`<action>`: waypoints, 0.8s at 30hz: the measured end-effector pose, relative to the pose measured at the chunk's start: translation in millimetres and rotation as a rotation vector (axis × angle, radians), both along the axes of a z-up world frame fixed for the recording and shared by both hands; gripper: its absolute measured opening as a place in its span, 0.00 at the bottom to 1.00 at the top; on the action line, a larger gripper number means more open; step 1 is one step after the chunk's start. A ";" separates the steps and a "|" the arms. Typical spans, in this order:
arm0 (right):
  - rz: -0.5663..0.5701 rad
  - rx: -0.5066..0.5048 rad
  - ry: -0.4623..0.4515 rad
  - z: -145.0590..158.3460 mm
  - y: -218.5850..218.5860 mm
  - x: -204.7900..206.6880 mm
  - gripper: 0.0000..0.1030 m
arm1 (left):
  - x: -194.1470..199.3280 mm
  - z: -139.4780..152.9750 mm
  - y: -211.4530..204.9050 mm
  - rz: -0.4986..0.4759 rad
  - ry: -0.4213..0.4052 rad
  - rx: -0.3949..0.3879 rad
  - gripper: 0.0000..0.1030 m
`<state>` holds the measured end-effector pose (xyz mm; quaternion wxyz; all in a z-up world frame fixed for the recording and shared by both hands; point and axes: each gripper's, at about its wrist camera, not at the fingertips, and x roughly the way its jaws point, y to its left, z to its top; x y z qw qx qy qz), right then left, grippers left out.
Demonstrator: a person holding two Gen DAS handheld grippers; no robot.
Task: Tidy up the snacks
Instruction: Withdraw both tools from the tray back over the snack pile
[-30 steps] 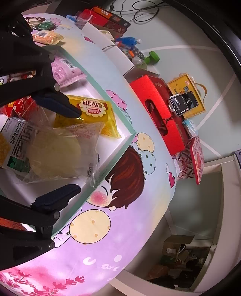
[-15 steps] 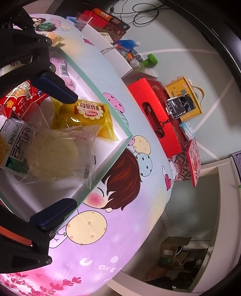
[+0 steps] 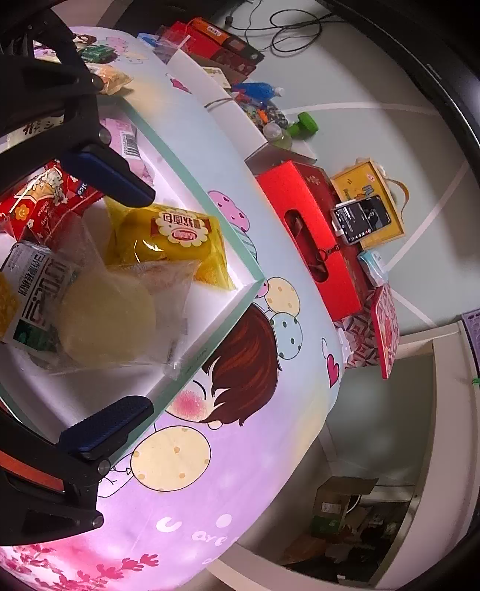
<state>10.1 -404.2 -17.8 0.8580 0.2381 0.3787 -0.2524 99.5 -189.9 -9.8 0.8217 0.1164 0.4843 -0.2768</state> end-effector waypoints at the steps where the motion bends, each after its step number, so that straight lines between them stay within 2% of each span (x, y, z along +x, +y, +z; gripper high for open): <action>1: 0.002 -0.004 0.003 1.1 0.9 0.4 1.00 | -0.1 -0.2 0.8 0.002 0.004 0.002 0.87; 14: 0.049 -0.059 -0.010 30.2 25.2 2.2 1.00 | -1.9 10.4 17.6 0.019 -0.006 0.026 0.87; 24: 0.107 -0.099 -0.023 44.8 56.9 8.2 1.00 | 13.1 25.1 60.8 0.106 -0.028 0.009 0.87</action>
